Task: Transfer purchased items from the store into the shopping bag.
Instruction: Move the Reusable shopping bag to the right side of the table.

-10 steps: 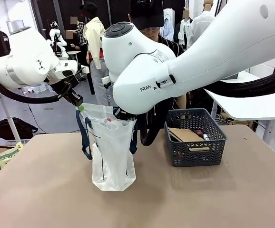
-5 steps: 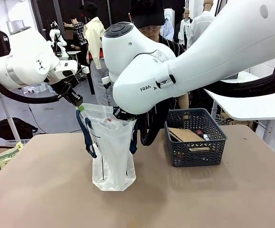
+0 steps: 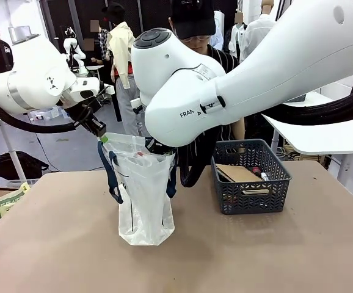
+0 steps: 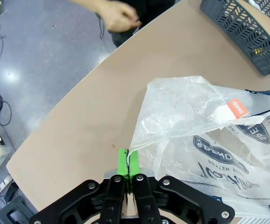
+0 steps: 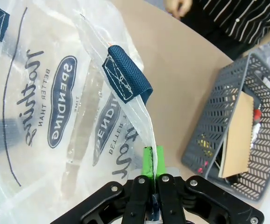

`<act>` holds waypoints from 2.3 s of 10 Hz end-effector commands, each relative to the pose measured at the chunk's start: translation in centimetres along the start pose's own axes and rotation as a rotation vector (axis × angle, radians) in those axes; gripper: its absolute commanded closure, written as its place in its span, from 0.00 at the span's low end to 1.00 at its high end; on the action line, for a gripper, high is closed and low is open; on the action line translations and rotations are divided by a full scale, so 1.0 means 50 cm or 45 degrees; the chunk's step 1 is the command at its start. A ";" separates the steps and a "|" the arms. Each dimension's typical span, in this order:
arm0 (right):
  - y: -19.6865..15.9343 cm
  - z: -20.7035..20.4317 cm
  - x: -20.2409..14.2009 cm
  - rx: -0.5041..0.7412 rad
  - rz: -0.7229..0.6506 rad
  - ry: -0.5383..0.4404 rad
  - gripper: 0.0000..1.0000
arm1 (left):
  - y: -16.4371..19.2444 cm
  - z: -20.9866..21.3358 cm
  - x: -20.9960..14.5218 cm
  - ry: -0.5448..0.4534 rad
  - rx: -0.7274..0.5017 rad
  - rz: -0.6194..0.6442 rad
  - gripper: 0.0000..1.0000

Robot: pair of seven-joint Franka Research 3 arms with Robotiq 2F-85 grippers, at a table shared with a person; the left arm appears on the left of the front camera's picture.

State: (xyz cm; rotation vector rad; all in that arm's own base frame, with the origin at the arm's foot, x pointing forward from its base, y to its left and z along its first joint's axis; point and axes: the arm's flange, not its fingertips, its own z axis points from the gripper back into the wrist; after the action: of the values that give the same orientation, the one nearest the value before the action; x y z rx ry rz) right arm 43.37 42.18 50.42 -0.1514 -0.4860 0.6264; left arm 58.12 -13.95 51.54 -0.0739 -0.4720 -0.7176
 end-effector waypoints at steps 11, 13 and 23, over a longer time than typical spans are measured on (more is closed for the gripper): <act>-0.006 0.003 -0.006 0.021 0.008 0.010 1.00 | 0.001 0.004 -0.011 -0.023 0.009 0.014 1.00; -0.006 0.003 -0.006 0.021 0.008 0.010 1.00 | 0.001 0.004 -0.011 -0.023 0.009 0.014 1.00; -0.006 0.003 -0.006 0.021 0.008 0.010 1.00 | 0.001 0.004 -0.011 -0.023 0.009 0.014 1.00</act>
State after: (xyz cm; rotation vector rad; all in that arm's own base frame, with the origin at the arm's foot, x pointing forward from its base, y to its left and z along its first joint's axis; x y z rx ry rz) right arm 43.37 42.19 50.42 -0.1514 -0.4860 0.6265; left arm 58.12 -13.95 51.54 -0.0737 -0.4727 -0.7175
